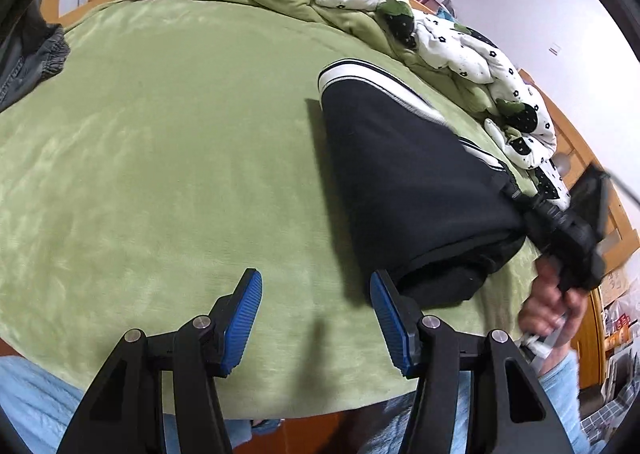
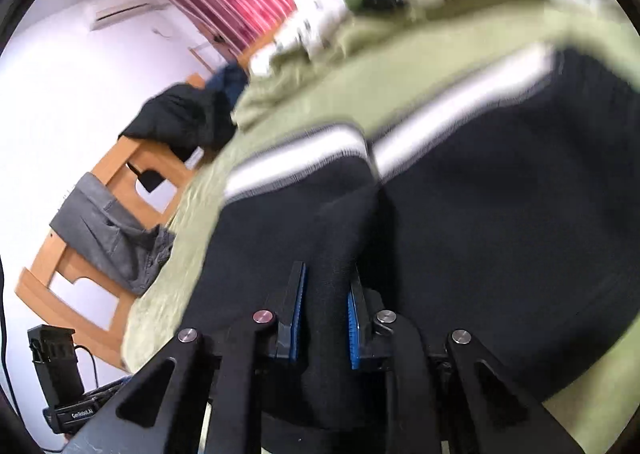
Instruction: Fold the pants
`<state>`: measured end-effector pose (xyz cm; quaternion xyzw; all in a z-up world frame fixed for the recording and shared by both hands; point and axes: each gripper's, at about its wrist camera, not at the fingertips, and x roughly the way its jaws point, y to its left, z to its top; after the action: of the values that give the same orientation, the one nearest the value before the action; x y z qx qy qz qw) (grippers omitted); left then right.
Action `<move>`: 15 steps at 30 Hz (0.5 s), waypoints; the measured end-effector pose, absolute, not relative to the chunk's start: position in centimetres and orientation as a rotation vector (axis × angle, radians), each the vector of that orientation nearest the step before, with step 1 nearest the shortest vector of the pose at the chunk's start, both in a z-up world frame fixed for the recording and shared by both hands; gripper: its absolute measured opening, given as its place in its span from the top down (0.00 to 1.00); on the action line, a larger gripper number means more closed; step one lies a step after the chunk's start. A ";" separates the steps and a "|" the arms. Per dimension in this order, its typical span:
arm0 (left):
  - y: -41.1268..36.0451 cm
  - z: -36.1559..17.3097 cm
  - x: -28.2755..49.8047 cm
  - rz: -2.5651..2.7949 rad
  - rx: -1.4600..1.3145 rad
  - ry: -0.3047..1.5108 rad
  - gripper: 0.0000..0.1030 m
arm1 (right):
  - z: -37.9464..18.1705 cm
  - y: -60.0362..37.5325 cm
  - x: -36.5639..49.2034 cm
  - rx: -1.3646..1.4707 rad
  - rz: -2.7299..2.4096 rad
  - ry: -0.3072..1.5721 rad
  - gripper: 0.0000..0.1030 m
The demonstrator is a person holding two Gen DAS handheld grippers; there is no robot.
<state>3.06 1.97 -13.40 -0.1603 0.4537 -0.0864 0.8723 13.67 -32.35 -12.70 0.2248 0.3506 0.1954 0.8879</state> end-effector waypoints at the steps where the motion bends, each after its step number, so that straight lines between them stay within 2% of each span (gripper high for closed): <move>1: 1.2 -13.3 3.1 -0.192 -0.329 0.943 0.48 | -11.4 -33.2 13.8 0.434 0.397 0.709 0.83; 5: -2.4 -12.6 3.4 -0.244 -0.302 0.916 0.48 | -7.4 -37.3 14.5 0.284 0.322 0.650 0.84; 9: -5.8 -12.3 4.1 -0.295 -0.275 0.909 0.48 | -5.7 -41.8 14.9 0.160 0.234 0.632 0.84; 12: -7.6 -12.2 4.5 -0.331 -0.248 0.908 0.48 | -7.3 -45.9 14.3 0.110 0.145 0.630 0.84; 15: -8.9 -12.7 5.1 -0.377 -0.245 0.918 0.48 | -11.8 -49.4 14.6 0.145 0.074 0.727 0.84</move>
<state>5.07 -8.94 -12.68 -0.1174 0.4393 -0.1803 0.8722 14.57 -49.43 -11.79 0.0711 0.3554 0.0362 0.9313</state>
